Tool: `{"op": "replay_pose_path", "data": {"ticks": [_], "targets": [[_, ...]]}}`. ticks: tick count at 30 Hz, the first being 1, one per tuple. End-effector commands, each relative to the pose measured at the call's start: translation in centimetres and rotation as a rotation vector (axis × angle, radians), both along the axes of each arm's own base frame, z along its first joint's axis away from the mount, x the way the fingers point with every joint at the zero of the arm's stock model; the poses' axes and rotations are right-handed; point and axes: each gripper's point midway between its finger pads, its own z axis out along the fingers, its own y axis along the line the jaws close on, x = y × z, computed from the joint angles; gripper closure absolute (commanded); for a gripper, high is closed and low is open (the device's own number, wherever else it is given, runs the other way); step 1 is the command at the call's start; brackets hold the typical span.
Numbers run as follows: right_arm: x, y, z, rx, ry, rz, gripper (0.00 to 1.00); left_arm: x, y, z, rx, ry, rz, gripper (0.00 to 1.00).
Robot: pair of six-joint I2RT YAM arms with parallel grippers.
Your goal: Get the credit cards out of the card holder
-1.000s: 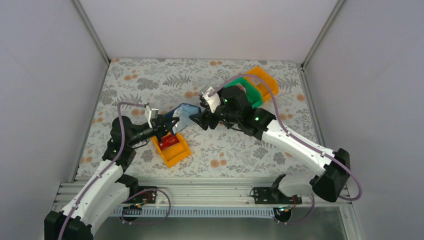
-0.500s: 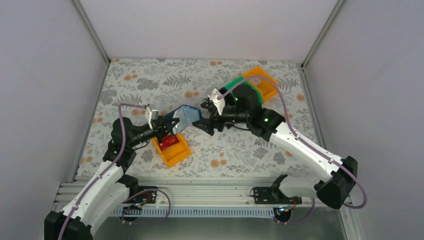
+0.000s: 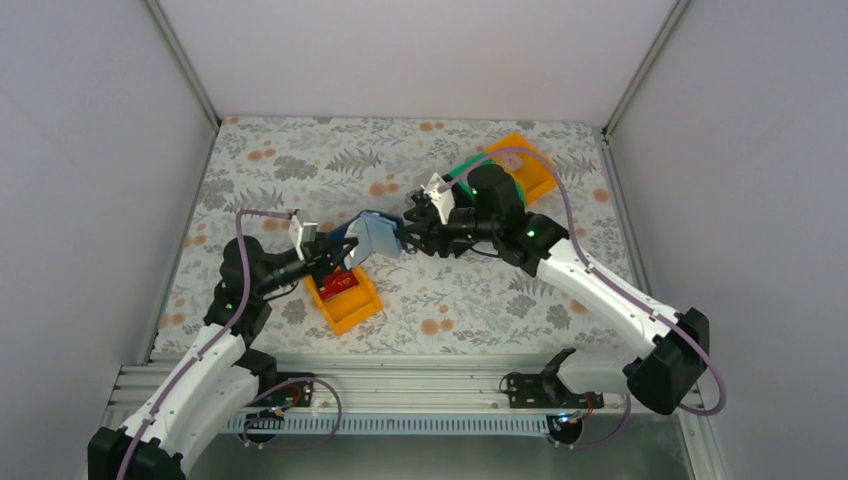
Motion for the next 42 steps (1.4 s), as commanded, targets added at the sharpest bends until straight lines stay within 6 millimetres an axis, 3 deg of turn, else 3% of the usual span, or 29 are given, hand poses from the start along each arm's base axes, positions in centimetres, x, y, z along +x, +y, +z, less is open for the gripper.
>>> {"op": "replay_pose_path", "data": {"ticks": [1,7,12,18,24,29,34,35,37,39,42], "targets": [[-0.1,1.0,-1.4,-0.002,0.062,0.037,0.51,-0.7,-0.2,1.3,-0.006,-0.083,-0.029,0.98],[-1.1,3.2,-1.3,0.003,0.066,0.077,0.37,-0.6,-0.2,1.0,-0.011,-0.067,-0.025,0.98],[-0.6,4.2,-0.6,0.011,0.05,0.031,0.49,-0.7,-0.2,0.8,-0.016,-0.06,-0.025,0.98],[0.1,5.5,0.0,0.028,0.051,-0.007,0.47,-0.9,-0.3,0.6,-0.018,-0.059,-0.033,0.98],[0.2,7.2,-0.7,-0.018,0.06,-0.017,0.47,-1.0,-0.3,0.7,-0.023,-0.065,-0.037,0.98],[0.1,7.1,-1.3,-0.034,0.064,-0.024,0.6,-1.1,-0.3,0.7,-0.019,-0.07,-0.037,0.97],[-0.1,6.5,-1.5,-0.042,0.067,-0.035,0.86,-1.3,-0.3,0.9,0.002,-0.113,-0.038,0.96],[-0.2,6.5,-1.5,-0.042,0.07,-0.035,0.89,-1.4,-0.3,0.8,0.009,-0.125,-0.042,0.89],[-0.1,6.5,-1.1,-0.039,0.075,-0.042,0.94,-1.9,-0.5,0.7,0.031,-0.164,-0.068,0.62],[0.0,6.4,-0.6,-0.031,0.076,-0.052,0.96,-2.9,-0.8,0.6,0.068,-0.237,-0.125,0.42],[0.1,6.2,0.6,-0.01,0.064,-0.067,0.96,-3.3,-0.9,0.2,0.125,-0.298,-0.14,0.25]]}}
